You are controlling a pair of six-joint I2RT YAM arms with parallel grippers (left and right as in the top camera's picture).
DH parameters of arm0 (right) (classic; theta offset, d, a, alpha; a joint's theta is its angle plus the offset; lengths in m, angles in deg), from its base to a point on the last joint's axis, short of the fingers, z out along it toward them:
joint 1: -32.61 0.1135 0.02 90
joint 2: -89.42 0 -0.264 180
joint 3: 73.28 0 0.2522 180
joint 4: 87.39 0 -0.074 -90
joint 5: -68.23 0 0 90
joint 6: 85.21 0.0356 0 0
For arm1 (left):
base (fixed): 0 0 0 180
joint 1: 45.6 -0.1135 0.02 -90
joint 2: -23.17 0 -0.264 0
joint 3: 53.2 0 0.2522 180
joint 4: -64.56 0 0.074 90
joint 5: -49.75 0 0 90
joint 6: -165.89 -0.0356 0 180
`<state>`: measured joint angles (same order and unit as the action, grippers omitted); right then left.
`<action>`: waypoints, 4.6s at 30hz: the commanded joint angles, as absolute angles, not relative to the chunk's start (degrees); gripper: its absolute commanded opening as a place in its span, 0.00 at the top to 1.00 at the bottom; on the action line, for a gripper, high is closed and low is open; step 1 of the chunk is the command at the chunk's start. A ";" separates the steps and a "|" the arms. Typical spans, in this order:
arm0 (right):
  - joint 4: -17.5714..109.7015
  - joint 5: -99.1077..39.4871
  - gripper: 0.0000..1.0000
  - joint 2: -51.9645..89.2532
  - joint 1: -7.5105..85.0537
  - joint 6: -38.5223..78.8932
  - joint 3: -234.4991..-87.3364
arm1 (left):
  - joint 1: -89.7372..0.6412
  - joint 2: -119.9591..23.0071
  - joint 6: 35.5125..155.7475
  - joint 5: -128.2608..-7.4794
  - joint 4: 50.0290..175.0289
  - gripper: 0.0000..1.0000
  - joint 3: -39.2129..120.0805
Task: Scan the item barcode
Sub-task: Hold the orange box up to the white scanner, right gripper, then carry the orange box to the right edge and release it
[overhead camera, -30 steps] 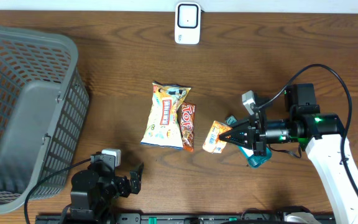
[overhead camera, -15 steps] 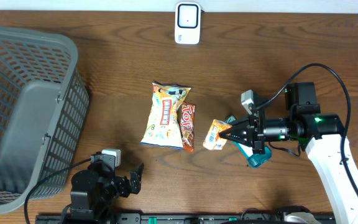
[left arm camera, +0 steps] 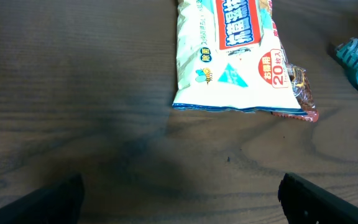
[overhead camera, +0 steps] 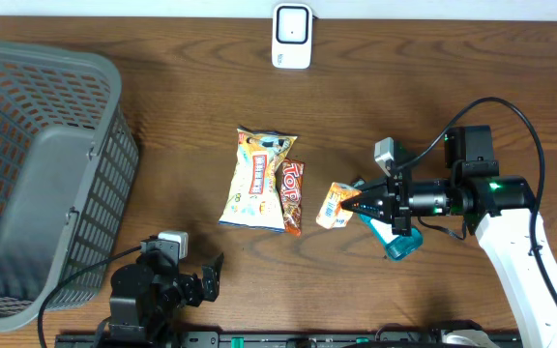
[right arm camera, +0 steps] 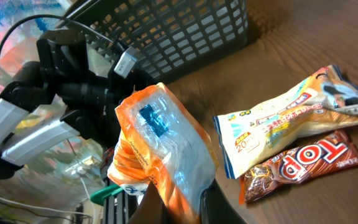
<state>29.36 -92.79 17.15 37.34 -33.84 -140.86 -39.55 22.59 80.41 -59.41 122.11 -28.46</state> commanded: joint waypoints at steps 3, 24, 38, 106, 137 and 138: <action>31.54 -91.44 0.99 17.63 37.65 -34.94 -141.08 | -39.79 22.94 80.32 -59.65 124.74 0.00 -28.61; 70.80 -40.68 0.99 1.32 49.40 -7.25 -145.69 | -39.79 22.94 80.30 -59.65 124.74 0.00 -28.61; 55.12 -28.18 0.99 -21.28 50.80 -16.47 -176.10 | -39.79 22.94 80.32 -59.65 124.74 0.00 -28.61; 32.74 7.69 0.98 -40.07 2.04 0.06 -195.48 | -39.79 22.94 80.32 -59.65 124.74 0.00 -28.61; 33.77 -9.89 0.01 -5.63 3.57 21.04 -197.08 | -39.79 22.94 80.32 -59.65 124.74 0.00 -28.61; 33.75 -9.91 0.01 -5.58 3.57 21.04 -197.08 | -39.79 22.94 80.32 -59.65 124.74 0.00 -28.61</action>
